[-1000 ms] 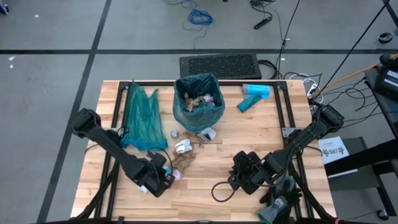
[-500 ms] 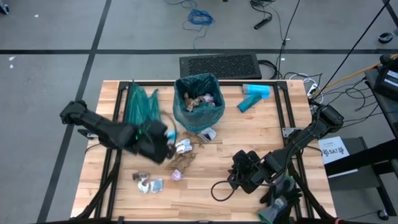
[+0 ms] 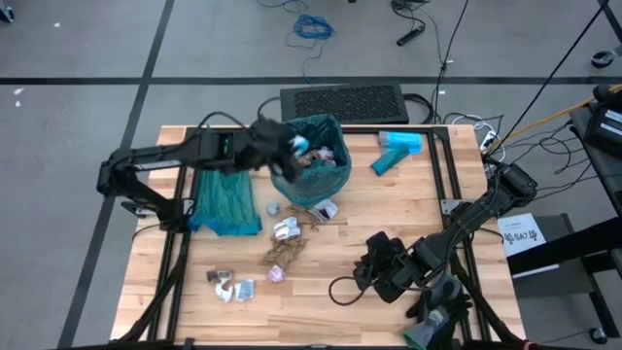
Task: Place trash/remove bag and relplace
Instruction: Put the blue plastic into the blue trash bag inside the black trash bin, then put the pink plastic into the blue trash bag inside the black trash bin
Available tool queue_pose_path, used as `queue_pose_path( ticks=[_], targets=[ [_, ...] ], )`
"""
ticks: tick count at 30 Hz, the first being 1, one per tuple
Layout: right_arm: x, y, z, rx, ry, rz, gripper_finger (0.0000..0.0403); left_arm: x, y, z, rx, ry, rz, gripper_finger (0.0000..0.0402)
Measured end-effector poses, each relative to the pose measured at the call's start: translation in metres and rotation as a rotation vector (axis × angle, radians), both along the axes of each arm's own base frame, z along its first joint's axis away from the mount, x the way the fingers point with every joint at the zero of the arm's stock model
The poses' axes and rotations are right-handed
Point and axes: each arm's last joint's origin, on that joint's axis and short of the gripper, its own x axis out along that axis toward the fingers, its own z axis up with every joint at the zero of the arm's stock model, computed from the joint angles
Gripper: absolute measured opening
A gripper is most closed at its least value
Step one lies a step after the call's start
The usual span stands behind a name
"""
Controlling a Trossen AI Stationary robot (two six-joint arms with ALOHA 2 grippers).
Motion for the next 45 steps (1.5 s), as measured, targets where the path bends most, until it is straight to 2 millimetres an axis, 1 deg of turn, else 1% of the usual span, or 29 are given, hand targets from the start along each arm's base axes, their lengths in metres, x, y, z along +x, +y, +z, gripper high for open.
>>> queue_pose_path(
  ticks=[3,5,8,11,14,19,21,24,29,33,35,38,41,45],
  targets=[
    [0.0,-0.001,0.0,0.002,-0.028,-0.05,0.0121,0.005,0.018,0.001,0.037,-0.014,-0.02,0.0059],
    [0.001,-0.001,0.001,0.008,-0.039,-0.073,0.0121,0.005,0.031,-0.002,0.009,-0.005,-0.053,0.0079],
    [0.001,-0.003,0.001,0.018,-0.054,-0.106,0.0121,0.009,0.05,-0.015,-0.059,0.045,-0.106,0.0108],
    [0.002,-0.003,0.001,0.022,-0.063,-0.113,0.0121,0.013,0.066,-0.029,-0.125,0.094,-0.112,0.0134],
    [0.003,-0.004,0.001,0.029,-0.065,-0.128,0.0121,0.012,0.071,-0.034,-0.17,0.117,-0.121,0.015],
    [0.004,-0.006,0.001,0.034,-0.068,-0.145,0.0121,0.01,0.061,-0.033,-0.127,0.162,-0.179,0.0155],
    [0.005,-0.008,0.001,0.031,-0.065,-0.15,0.0121,0.01,0.054,-0.03,-0.123,0.149,-0.196,0.0155],
    [0.006,-0.01,0.001,0.024,-0.061,-0.151,0.0121,0.0,0.04,-0.023,-0.14,0.168,-0.229,0.0155],
    [0.007,-0.012,0.001,-0.01,-0.045,-0.121,0.0121,-0.02,0.003,-0.018,-0.183,0.27,-0.302,0.0155],
    [0.006,-0.012,0.001,-0.042,-0.03,-0.083,0.0121,-0.031,-0.029,-0.02,-0.181,0.325,-0.292,0.0155],
    [0.006,-0.012,0.0,-0.059,-0.023,-0.063,0.0121,-0.036,-0.045,-0.027,-0.214,0.346,-0.263,0.0155],
    [0.006,-0.012,0.0,-0.078,-0.014,-0.039,0.012,-0.039,-0.069,-0.045,-0.261,0.387,-0.228,0.0155],
    [0.006,-0.012,0.0,-0.099,-0.005,-0.01,0.012,-0.044,-0.095,-0.065,-0.305,0.418,-0.205,0.0155],
    [0.006,-0.012,0.0,-0.107,0.002,0.008,0.012,-0.047,-0.125,-0.094,-0.392,0.393,-0.181,0.0155]
  ],
)
